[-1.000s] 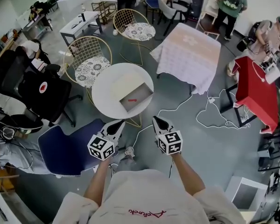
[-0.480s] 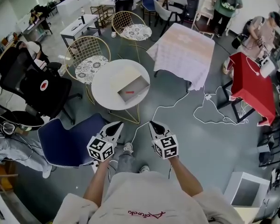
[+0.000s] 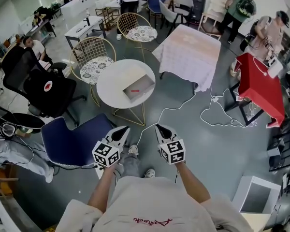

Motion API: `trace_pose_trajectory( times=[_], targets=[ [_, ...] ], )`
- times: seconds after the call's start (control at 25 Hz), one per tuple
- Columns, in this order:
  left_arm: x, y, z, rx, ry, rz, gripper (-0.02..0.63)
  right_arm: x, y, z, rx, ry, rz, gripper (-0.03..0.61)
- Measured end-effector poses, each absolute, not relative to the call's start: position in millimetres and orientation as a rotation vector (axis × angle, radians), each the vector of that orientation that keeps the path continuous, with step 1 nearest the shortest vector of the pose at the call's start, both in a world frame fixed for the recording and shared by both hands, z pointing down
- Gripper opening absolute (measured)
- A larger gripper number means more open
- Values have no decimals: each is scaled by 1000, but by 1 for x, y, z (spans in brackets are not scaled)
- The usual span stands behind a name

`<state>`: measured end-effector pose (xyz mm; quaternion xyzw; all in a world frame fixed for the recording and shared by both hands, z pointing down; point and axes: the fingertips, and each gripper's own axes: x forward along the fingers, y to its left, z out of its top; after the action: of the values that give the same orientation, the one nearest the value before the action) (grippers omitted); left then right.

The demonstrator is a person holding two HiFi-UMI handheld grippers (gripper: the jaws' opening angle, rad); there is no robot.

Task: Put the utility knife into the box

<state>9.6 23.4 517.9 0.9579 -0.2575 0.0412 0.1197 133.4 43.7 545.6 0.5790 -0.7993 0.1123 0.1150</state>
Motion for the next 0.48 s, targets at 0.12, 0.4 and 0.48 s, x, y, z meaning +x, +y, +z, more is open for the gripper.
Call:
trace_pose_trajectory(
  times=[0.12, 0.4, 0.48],
  targets=[
    [12, 28, 516, 2809, -757, 121, 11, 134, 47, 542, 1696, -2350, 312, 15],
    [17, 36, 511, 2815, -753, 110, 11, 138, 52, 538, 1700, -2352, 296, 15],
    [17, 38, 512, 2817, -749, 111, 11, 138, 53, 538, 1703, -2351, 293, 15]
  ],
)
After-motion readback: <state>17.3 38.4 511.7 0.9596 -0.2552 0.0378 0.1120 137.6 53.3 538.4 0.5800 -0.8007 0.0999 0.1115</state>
